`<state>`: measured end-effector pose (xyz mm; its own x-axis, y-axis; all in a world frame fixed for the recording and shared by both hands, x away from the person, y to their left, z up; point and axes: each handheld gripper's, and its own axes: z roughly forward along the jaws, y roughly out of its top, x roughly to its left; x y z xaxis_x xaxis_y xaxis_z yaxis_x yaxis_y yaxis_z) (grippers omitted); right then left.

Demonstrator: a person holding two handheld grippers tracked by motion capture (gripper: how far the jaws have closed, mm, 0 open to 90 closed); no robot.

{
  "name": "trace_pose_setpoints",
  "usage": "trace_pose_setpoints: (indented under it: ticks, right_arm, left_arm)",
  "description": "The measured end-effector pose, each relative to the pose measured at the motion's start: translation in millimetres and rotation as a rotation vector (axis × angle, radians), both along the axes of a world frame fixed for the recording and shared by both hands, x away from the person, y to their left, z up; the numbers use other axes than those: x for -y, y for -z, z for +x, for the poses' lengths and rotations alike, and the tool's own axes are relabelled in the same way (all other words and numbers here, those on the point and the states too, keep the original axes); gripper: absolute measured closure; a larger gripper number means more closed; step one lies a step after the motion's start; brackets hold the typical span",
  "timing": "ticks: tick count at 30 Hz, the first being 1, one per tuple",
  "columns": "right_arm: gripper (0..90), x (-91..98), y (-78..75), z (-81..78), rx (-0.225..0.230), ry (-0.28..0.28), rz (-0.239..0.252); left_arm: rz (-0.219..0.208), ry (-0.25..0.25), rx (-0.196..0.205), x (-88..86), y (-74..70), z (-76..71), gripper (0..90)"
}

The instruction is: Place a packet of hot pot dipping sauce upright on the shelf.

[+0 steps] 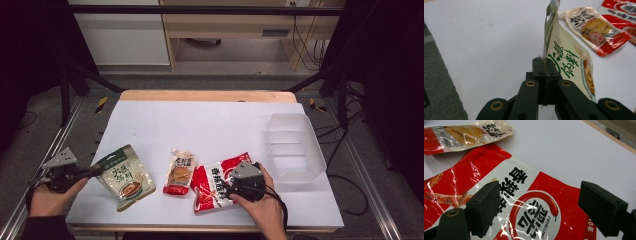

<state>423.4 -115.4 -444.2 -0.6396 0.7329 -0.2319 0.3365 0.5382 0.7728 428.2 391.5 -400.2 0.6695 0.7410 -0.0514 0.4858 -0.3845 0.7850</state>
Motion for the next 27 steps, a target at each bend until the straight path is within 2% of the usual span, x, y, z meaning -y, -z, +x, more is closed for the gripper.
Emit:
trace_pose_setpoints:
  ticks: [3,5,8,12,16,20,22,27]
  right_arm:
    - [17.9,-0.1,0.4,1.4,-0.011,0.003,-0.001]
    - [17.8,0.0,0.6,1.9,-0.015,0.004,-0.002]
    - [18.0,0.3,0.7,2.1,-0.019,-0.001,0.000]
    - [17.9,1.1,1.6,2.5,-0.023,-0.002,-0.007]
    - [17.8,0.9,1.8,1.9,-0.028,0.000,-0.001]
    - [17.2,-0.9,0.4,0.9,-0.019,0.001,0.009]
    - [18.5,-1.0,0.2,1.0,-0.016,0.002,0.006]
    - [18.9,-5.2,2.8,2.7,-0.035,-0.018,0.005]
  left_arm:
    - [0.012,0.019,0.006,4.2,-8.9,-4.1,90.0]
    - [0.019,0.030,0.022,9.7,-17.6,-7.2,90.0]
    - [0.044,0.072,0.048,21.6,-33.2,-12.8,90.0]
    - [0.067,0.107,0.073,33.1,-47.3,-19.5,90.0]
    - [0.089,0.116,0.099,39.6,-53.2,-22.5,90.0]
    - [0.067,0.117,0.108,38.0,-57.4,-21.4,90.0]
    - [0.066,0.138,0.107,39.4,-60.1,-19.0,90.0]
    - [0.086,0.155,0.129,48.4,-67.8,-15.4,90.0]
